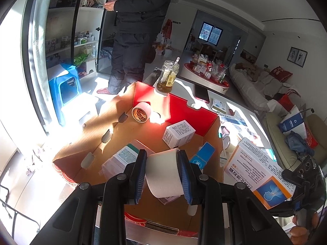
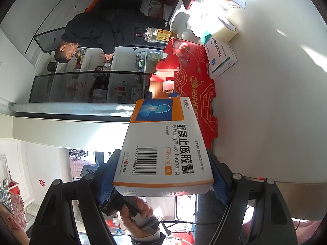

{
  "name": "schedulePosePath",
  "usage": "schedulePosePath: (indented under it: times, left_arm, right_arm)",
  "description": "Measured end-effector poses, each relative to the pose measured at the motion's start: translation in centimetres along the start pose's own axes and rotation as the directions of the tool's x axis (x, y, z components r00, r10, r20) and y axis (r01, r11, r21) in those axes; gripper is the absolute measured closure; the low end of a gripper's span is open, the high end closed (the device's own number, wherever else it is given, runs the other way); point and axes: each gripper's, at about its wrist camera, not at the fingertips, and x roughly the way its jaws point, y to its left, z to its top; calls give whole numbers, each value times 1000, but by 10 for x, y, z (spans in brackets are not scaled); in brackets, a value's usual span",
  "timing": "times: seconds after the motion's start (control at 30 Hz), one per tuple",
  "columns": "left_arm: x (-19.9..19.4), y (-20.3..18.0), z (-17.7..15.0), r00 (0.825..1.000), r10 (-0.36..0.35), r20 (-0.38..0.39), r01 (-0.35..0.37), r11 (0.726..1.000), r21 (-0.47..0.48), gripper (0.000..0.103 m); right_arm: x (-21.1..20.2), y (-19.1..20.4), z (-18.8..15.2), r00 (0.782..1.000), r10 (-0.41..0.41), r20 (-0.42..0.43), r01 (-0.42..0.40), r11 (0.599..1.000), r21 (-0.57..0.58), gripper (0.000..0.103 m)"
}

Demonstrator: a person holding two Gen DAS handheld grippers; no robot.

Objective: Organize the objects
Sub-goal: 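Carry the white tape roll with the left gripper over the cardboard box while the right carries the capsule box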

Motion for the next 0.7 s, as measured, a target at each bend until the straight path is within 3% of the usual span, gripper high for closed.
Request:
schedulePosePath:
  times: [0.3,0.7]
  left_arm:
    - [6,0,3,1000,8,2,-8,1000,12,70]
    - [31,9,26,999,37,36,-39,998,50,70]
  right_arm:
    - [9,9,5,1000,13,-18,-14,1000,-25,24]
    - [67,48,24,997,-7,-81,-3,991,-132,24]
